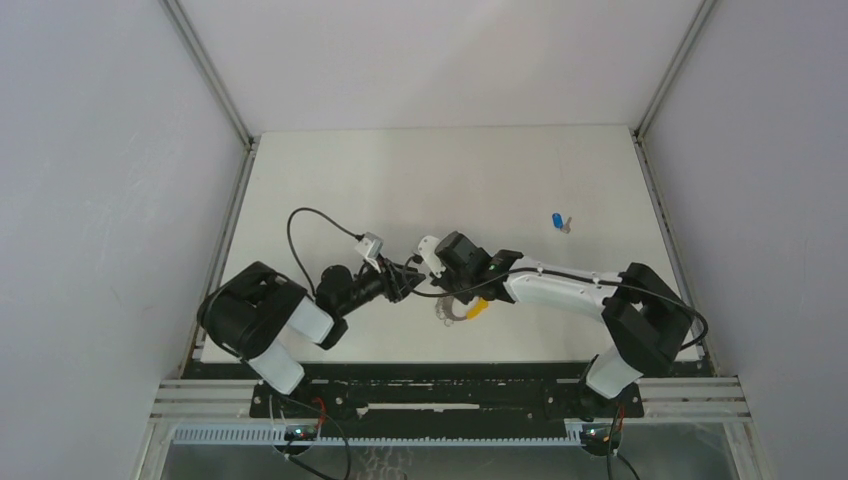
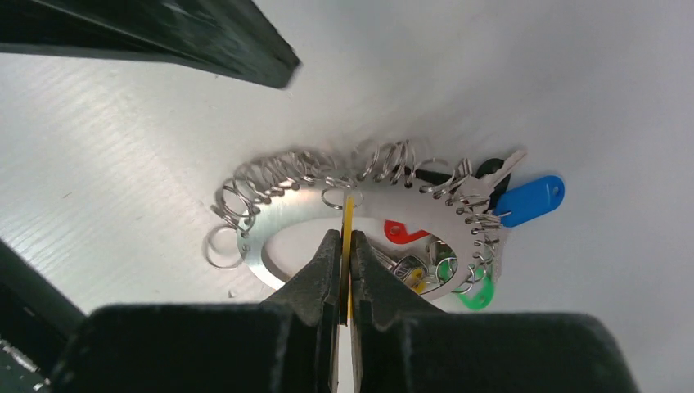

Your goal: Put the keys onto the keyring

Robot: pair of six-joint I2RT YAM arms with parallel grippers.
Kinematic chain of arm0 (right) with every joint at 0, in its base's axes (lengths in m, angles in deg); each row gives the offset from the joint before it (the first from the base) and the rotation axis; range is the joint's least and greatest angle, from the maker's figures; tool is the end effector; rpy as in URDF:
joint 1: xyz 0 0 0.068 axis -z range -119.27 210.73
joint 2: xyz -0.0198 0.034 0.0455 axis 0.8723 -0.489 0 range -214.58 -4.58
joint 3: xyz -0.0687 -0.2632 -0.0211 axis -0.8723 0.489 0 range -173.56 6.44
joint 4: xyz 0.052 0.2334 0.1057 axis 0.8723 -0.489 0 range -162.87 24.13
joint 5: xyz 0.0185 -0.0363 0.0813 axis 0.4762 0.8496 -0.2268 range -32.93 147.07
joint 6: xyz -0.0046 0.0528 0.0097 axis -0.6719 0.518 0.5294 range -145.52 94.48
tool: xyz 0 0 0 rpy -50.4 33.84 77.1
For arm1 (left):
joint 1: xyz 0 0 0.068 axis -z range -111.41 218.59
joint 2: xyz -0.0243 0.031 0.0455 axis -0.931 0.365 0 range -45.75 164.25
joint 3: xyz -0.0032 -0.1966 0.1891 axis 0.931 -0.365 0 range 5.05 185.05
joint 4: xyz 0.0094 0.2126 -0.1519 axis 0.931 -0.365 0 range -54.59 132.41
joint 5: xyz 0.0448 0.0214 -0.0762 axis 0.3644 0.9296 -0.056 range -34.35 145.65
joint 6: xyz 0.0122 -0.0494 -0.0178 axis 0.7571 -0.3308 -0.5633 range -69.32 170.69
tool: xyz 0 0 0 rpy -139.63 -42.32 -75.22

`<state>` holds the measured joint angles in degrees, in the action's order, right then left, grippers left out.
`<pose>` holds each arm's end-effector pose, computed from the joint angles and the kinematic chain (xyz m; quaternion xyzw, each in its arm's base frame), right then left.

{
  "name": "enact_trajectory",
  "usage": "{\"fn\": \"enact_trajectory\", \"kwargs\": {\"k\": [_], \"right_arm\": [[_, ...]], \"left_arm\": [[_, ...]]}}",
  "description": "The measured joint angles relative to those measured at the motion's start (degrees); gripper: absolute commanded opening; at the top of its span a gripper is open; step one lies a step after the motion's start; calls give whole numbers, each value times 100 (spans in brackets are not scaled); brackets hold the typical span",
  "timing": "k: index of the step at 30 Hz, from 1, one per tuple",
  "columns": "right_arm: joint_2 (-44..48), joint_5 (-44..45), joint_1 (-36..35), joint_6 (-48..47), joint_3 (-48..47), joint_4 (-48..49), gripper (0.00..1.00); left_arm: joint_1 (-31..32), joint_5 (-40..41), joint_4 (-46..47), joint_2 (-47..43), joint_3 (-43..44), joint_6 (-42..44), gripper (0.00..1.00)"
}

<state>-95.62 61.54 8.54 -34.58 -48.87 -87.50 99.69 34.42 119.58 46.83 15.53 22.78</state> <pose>0.1970 0.2493 0.1909 -0.4790 0.8308 0.0684 0.2749 0.1919 -0.1307 0.1336 0.1446 0.7205 -0.4454 0.5114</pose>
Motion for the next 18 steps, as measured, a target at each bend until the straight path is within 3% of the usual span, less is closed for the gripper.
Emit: {"fn": "enact_trajectory", "kwargs": {"k": [11, 18], "right_arm": [[610, -190, 116, -216, 105, -229, 0], [728, -254, 227, -254, 170, -260, 0]], "left_arm": [[179, -960, 343, 579, 461, 273, 39], [584, -839, 431, 782, 496, 382, 38]]}}
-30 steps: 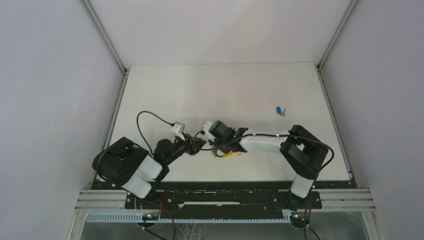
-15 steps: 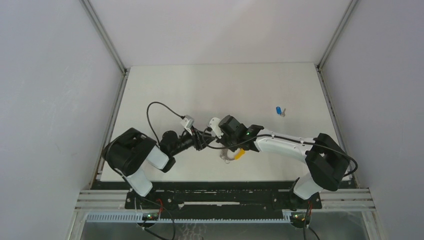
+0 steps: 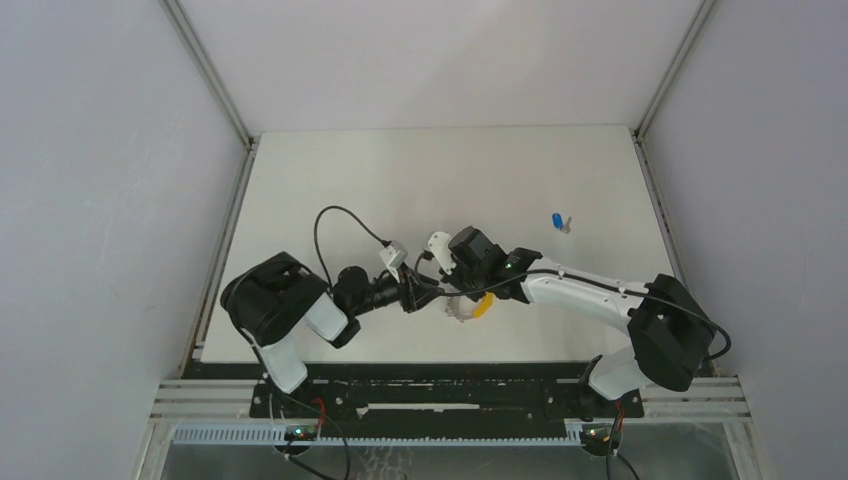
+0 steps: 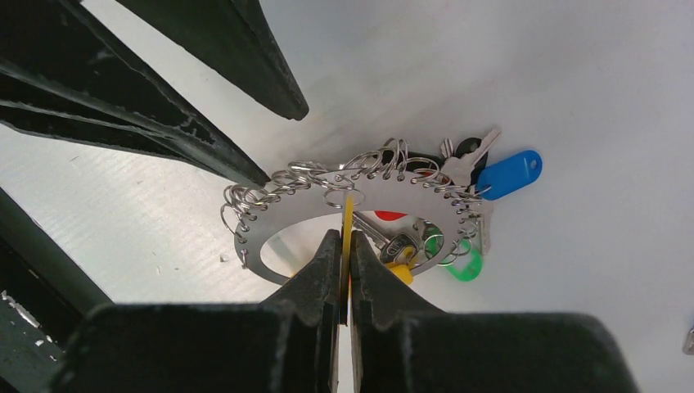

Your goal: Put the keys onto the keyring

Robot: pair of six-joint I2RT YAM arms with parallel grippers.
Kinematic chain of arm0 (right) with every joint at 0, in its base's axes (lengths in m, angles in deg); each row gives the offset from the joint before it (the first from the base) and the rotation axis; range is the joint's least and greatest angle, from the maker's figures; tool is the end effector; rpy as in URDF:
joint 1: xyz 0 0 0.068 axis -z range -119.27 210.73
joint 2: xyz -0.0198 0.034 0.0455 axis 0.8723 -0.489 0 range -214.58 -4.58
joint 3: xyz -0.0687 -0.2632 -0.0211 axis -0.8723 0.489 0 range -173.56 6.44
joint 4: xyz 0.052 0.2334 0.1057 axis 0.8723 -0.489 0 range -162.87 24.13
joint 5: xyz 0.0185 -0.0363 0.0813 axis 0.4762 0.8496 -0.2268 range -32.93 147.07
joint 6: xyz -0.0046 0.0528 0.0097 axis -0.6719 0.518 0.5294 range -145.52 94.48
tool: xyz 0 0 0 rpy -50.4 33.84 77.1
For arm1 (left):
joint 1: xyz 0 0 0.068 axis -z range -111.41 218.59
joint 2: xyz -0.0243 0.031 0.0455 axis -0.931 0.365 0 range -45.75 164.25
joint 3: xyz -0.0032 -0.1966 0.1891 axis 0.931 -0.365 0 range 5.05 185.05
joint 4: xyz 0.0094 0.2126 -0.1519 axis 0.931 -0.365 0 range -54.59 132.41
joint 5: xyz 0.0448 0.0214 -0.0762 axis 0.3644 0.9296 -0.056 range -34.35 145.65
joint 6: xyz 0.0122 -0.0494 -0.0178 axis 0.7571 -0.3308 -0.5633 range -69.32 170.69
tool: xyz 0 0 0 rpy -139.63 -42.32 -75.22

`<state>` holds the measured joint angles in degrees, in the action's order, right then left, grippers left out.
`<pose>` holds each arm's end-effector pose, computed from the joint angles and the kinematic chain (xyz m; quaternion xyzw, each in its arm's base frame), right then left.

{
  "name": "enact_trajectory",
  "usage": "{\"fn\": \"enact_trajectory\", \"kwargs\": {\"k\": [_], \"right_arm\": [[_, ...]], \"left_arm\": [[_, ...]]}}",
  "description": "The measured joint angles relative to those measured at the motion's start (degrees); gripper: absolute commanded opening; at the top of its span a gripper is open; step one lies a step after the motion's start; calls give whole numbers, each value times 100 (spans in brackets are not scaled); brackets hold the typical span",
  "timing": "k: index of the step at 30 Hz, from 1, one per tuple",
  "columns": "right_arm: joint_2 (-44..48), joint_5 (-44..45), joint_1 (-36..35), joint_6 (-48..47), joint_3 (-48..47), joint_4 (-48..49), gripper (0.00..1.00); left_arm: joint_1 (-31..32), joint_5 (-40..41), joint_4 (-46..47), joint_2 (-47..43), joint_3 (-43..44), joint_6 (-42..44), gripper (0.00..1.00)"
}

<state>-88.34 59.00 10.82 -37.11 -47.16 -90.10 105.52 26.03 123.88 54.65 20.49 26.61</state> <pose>0.1923 0.2264 0.2156 -0.4823 0.8208 0.0852 0.2941 0.1924 -0.1665 0.1280 0.2529 0.6801 -0.4967 0.4763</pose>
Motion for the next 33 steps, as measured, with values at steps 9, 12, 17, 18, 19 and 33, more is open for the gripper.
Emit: {"fn": "enact_trajectory", "kwargs": {"k": [9, 12, 17, 18, 19, 33], "right_arm": [[157, -107, 50, -2, 107, -2, 0], [201, -142, 92, -2, 118, 2, 0], [205, -219, 120, -2, 149, 0, 0], [208, -225, 120, -2, 149, 0, 0], [208, -243, 120, 0, 149, 2, 0], [267, -348, 146, 0, 149, 4, 0]], "left_arm": [[273, 284, 17, 352, 173, 337, 36], [402, 354, 37, 354, 214, 529, 36], [520, 420, 39, 411, 245, 780, 35], [533, 448, 39, 433, 249, 822, 35], [544, 468, 37, 448, 249, 841, 35], [664, 555, 37, 586, 420, 1093, 31]]}}
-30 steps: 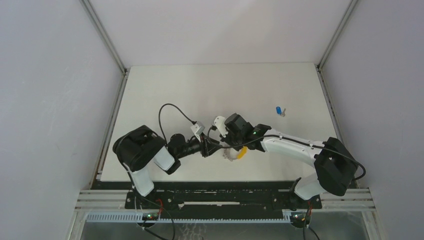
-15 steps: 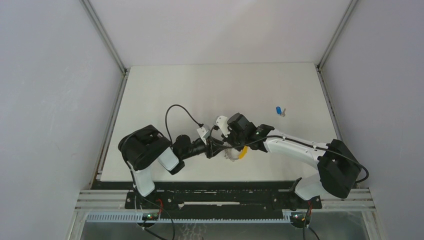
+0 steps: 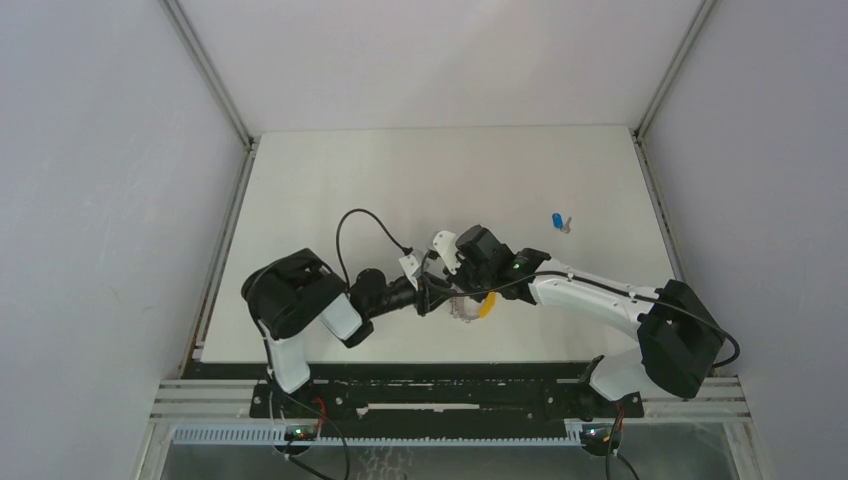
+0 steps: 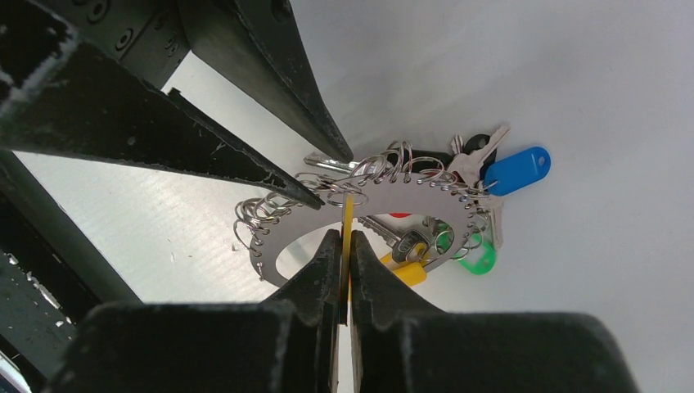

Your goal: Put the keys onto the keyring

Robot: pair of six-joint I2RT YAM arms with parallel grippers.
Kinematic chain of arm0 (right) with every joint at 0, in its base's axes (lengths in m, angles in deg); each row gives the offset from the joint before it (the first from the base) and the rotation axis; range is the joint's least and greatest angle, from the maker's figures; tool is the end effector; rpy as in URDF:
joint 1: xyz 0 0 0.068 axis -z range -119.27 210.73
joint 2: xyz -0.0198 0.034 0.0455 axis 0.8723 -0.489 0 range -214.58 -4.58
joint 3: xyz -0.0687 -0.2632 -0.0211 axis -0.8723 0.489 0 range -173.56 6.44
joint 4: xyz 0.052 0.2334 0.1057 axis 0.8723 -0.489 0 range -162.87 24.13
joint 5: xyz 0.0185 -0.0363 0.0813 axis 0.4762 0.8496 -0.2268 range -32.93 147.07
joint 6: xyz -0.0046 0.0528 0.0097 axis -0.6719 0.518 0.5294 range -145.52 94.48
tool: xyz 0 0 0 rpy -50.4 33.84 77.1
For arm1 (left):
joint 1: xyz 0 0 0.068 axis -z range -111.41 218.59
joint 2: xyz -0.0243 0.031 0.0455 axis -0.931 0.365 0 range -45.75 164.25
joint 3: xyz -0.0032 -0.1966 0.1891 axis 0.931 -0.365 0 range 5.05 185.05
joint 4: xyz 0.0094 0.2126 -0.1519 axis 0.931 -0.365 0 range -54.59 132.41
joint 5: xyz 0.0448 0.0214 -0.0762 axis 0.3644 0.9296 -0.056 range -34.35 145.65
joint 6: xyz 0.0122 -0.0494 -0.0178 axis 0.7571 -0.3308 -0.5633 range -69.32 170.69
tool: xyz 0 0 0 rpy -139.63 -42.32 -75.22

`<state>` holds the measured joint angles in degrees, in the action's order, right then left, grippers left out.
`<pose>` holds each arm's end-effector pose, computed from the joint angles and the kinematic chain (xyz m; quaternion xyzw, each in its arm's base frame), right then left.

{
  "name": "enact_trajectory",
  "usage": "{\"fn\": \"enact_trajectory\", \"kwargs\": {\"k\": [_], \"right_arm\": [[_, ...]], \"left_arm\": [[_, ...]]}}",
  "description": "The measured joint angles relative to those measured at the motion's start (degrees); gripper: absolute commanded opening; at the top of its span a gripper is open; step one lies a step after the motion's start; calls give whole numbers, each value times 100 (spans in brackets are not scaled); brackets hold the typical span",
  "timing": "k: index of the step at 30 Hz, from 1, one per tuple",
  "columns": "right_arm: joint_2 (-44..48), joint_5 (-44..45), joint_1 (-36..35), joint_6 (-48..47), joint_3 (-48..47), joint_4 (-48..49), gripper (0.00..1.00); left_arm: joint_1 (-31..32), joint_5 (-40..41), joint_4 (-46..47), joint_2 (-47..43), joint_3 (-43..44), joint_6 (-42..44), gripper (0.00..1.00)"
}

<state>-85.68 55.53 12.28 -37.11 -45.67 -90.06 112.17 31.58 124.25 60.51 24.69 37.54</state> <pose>0.1905 0.2163 0.2203 -0.4783 0.8194 0.1119 0.2956 0.1889 -0.1996 0.1170 0.3251 0.6575 -0.4496 0.5097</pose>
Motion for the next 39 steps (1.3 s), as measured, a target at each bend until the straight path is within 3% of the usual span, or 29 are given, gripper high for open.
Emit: {"fn": "enact_trajectory", "kwargs": {"k": [8, 14, 39], "right_arm": [[2, -46, 0, 2, 0, 0, 0], [20, -52, 0, 2, 0, -7, 0], [44, -223, 553, 717, 160, -256, 0]], "left_arm": [[42, -4, 2, 90, 48, 85, 20], [57, -9, 7, 133, 85, 142, 1], [205, 278, 120, 131, 85, 376, 0]]}}
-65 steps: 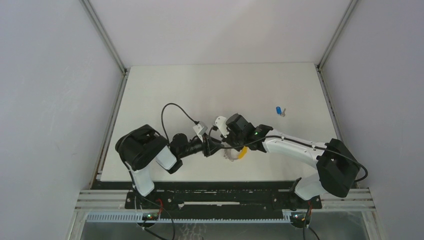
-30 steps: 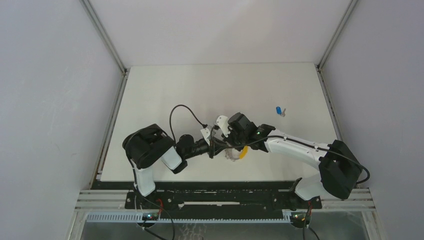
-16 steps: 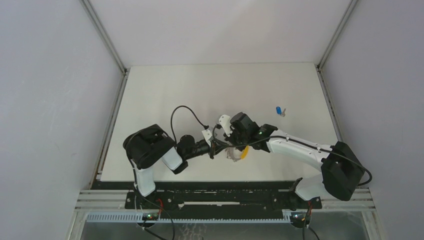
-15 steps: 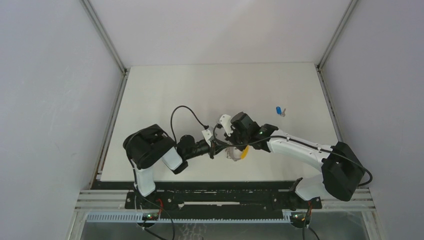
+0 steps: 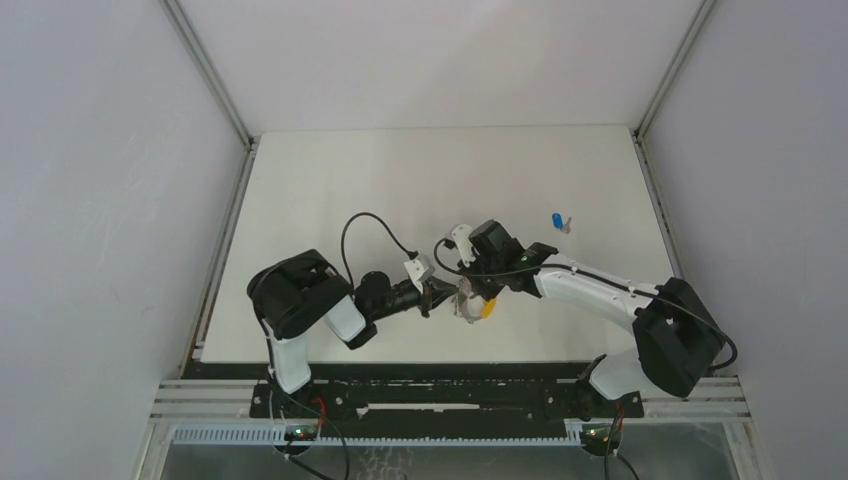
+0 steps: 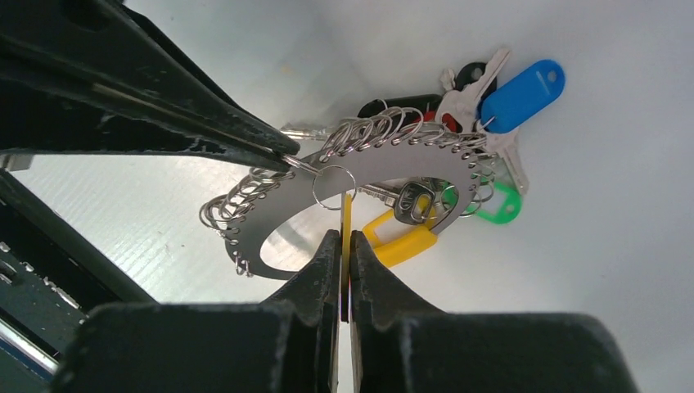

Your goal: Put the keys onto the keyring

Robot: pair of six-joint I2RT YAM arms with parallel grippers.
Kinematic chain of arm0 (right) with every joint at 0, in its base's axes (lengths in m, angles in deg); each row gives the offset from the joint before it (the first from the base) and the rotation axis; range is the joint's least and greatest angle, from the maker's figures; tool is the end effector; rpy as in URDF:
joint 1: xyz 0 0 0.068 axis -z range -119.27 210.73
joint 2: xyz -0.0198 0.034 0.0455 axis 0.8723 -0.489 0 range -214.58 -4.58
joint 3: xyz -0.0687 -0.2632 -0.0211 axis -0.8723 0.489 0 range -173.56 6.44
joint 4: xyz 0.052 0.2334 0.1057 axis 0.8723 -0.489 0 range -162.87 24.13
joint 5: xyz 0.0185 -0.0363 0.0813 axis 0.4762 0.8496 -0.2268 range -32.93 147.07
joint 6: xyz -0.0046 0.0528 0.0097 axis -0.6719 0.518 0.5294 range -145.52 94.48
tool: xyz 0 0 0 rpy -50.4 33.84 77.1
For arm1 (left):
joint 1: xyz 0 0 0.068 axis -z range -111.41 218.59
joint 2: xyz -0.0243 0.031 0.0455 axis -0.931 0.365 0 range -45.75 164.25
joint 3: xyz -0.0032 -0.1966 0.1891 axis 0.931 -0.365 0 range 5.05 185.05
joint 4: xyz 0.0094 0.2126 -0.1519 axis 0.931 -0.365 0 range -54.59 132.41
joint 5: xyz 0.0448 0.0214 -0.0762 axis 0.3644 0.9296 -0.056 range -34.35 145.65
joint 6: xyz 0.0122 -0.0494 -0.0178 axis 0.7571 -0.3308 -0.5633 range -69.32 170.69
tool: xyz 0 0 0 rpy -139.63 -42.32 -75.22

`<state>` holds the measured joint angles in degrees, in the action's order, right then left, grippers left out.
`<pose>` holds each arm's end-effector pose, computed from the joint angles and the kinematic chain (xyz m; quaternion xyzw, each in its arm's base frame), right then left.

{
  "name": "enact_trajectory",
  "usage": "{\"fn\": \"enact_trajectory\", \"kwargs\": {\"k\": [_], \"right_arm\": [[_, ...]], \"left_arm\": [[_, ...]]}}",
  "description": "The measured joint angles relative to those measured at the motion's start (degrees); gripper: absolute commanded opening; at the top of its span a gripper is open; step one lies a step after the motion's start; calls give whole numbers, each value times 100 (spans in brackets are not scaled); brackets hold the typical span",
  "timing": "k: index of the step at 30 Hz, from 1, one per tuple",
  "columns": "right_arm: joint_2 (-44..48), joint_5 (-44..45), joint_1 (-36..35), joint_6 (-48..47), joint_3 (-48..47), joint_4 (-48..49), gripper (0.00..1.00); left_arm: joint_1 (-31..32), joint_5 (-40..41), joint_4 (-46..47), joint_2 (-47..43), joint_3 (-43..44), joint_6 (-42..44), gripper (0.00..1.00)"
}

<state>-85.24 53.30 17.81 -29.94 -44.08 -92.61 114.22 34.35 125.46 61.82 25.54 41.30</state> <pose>0.2027 0.1916 0.2111 -0.3932 0.8737 0.1237 0.2585 0.1860 -0.2085 0.1160 0.3434 0.6441 -0.4294 0.5318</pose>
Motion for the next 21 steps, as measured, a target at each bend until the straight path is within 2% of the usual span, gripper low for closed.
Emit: {"fn": "enact_trajectory", "kwargs": {"k": [7, 10, 15, 21], "right_arm": [[-466, -175, 52, 125, 13, 39, 0], [-492, -212, 52, 149, 13, 37, 4], [-404, -120, 55, 199, 13, -28, 25], [343, 315, 92, 278, 17, -199, 36]], "left_arm": [[15, 4, -140, 2, 0, -7, 0], [17, 11, -192, 2, 0, -7, 0], [26, 127, -184, -15, -4, -7, 0], [-15, 566, -168, -48, -15, -63, 1]]}}
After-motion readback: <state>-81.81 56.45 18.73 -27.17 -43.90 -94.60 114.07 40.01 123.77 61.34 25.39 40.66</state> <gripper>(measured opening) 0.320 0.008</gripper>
